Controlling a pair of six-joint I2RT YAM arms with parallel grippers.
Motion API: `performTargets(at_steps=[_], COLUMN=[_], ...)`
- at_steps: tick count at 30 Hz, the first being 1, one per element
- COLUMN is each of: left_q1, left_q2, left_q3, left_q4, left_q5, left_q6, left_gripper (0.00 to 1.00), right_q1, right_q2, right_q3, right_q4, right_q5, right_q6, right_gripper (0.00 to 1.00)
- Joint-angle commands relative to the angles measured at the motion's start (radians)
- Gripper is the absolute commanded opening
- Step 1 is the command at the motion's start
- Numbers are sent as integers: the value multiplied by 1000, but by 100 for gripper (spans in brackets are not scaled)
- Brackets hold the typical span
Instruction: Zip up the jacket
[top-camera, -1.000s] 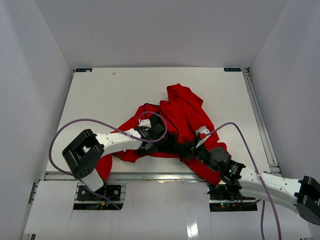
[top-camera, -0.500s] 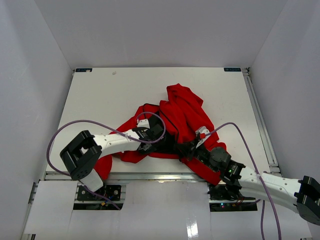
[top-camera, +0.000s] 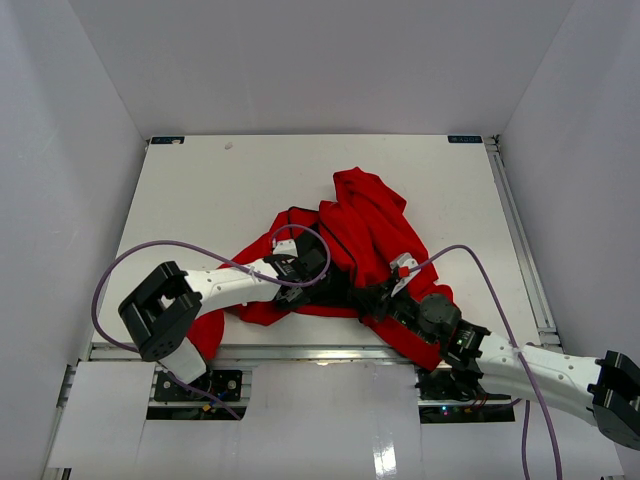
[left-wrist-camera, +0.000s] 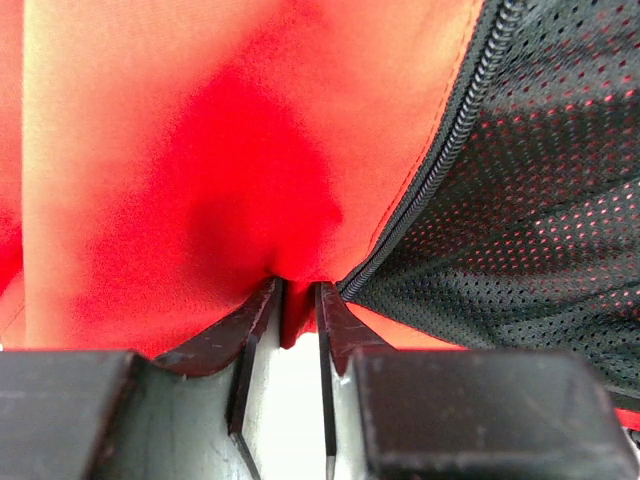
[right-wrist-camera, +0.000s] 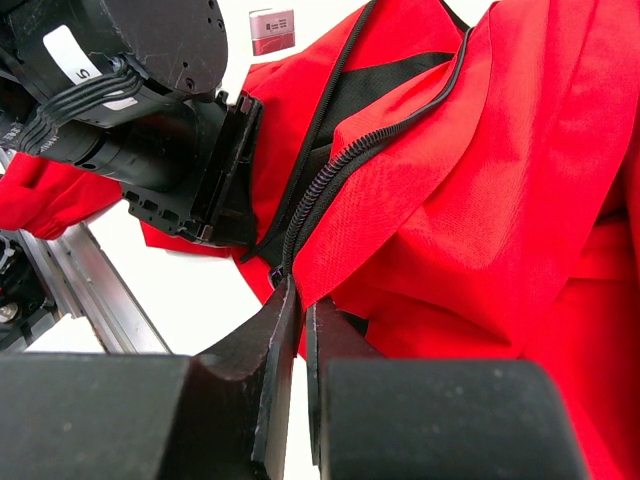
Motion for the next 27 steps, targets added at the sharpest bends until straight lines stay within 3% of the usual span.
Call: performTargets(at_steps=[1, 7, 14, 17, 23, 26, 27], left_q1=[-3, -3, -3, -3, -3, 3, 4], left_q2=[-42, -62, -82, -87, -139, -185, -196], left_q3=[8, 10, 8, 4, -16, -39, -47], left_q4=[-28, -31, -38, -35, -41, -29, -17], left_q5=[-34, -39, -46, -44, -77, -68, -61], left_q6=[9, 14, 16, 28, 59, 61, 69], left_gripper=[27, 15, 14, 0, 0, 19, 16], right_q1=[5, 5, 3, 4, 3, 3, 4], right_q2=[2, 2, 4, 4, 33, 54, 59], right_q3=[12, 9, 6, 4, 14, 23, 23], right_q4=[37, 39, 41, 41, 42, 47, 49], right_q5=[19, 20, 20, 18, 8, 1, 1], right_q6=[-13, -14, -14, -13, -14, -13, -13], right_gripper=[8, 8, 8, 8, 8, 8, 8])
